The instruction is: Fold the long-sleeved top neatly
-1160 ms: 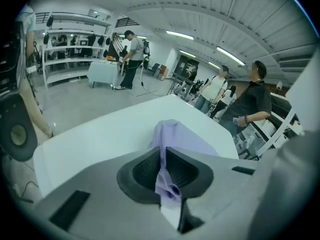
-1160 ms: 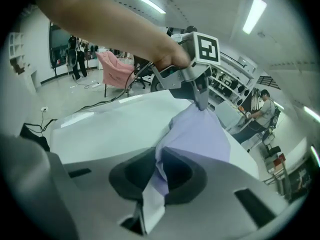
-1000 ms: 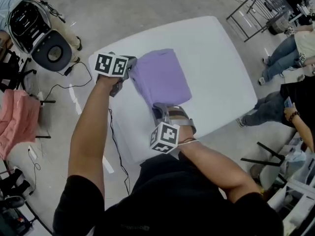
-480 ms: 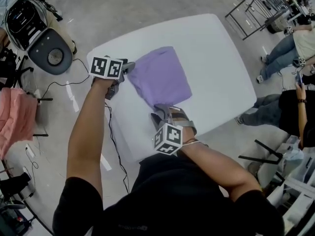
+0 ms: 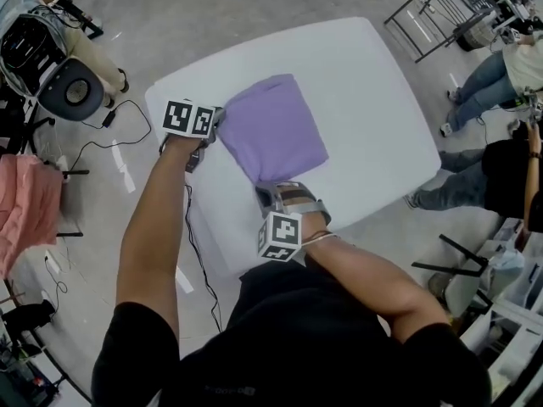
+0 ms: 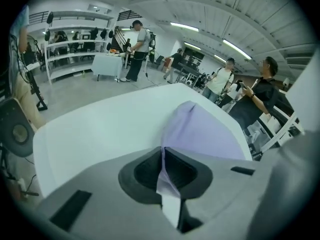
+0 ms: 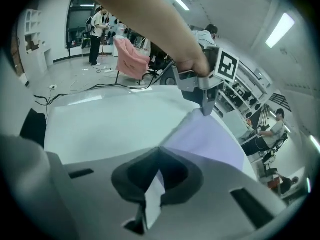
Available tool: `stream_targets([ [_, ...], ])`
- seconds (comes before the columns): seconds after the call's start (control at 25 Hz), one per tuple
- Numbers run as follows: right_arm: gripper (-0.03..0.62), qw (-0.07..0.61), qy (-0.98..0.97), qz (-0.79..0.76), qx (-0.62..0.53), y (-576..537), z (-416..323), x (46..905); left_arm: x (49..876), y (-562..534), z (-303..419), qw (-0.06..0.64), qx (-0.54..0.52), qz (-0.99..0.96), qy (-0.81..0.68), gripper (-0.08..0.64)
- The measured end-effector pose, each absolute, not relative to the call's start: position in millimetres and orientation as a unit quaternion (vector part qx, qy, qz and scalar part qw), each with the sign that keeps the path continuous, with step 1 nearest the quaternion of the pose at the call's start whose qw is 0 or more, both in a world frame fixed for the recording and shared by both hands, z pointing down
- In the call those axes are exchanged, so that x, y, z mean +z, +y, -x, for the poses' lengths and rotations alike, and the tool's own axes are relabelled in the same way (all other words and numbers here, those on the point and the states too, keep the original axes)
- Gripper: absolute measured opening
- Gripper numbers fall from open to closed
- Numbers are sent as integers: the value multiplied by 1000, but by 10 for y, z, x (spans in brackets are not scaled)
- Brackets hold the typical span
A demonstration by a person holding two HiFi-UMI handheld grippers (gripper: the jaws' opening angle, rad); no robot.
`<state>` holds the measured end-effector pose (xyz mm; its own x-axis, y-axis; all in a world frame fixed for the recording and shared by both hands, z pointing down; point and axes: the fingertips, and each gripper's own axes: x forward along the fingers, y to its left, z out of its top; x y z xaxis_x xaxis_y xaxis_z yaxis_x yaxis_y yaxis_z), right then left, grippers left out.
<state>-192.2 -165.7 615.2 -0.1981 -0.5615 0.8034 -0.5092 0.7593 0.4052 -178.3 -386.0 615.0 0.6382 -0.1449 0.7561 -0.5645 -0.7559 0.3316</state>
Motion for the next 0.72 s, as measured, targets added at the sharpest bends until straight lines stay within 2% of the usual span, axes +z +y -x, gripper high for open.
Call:
stream_targets([
  [0.24,3,528,-797,-295,-3,-1526,2066,6347,6198,-3937,1824,236,383,-861,-238,21],
  [0.32,5,505,-806,-310,1,-1506,2035,6276,6196,-3932,1795,225,381,-862,-246,25],
  [0.4,10,473,-814,-336,15,-1514,1920,6109,6166,-3919,1788,219,375,-866,-249,60],
  [0.48,38,456,-816,-355,25,-1505,1718,5963,6106,-3882,1842,224,367,-867,-253,109],
  [0.72,83,446,-781,-433,60,-1488,680,5875,5810,-3475,2121,259,325,-862,-290,117],
])
